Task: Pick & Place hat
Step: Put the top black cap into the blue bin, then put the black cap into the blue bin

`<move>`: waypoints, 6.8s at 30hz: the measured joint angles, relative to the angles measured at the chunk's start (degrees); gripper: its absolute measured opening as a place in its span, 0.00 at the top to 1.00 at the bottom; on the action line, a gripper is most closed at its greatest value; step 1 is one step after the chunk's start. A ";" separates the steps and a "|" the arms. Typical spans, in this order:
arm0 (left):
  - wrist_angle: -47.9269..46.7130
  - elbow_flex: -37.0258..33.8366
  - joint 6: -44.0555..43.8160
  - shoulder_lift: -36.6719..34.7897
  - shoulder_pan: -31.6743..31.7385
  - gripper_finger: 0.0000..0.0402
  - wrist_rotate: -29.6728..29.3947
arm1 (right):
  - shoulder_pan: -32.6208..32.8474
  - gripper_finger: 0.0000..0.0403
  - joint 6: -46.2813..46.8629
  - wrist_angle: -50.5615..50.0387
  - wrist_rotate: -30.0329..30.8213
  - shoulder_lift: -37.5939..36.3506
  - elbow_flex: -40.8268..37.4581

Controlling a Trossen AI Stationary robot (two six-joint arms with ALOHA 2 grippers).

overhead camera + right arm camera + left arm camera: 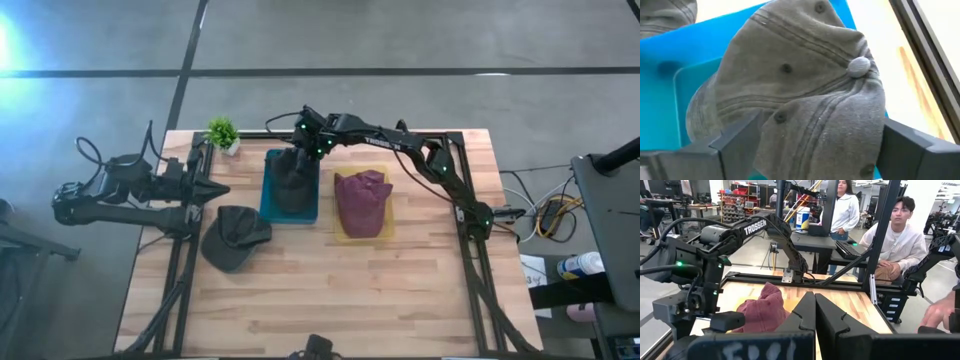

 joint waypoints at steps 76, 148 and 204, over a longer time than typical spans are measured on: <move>0.00 0.00 0.02 0.02 0.00 1.00 0.02 | 29.59 0.19 -8.45 30.23 26.10 15.65 0.34; 0.00 0.00 0.02 0.04 0.00 1.00 0.01 | 31.60 0.97 16.14 -28.68 -61.52 6.76 2.17; 0.00 0.00 0.00 0.07 -0.02 1.00 0.01 | 38.00 0.96 16.82 -14.02 -72.89 0.01 -11.04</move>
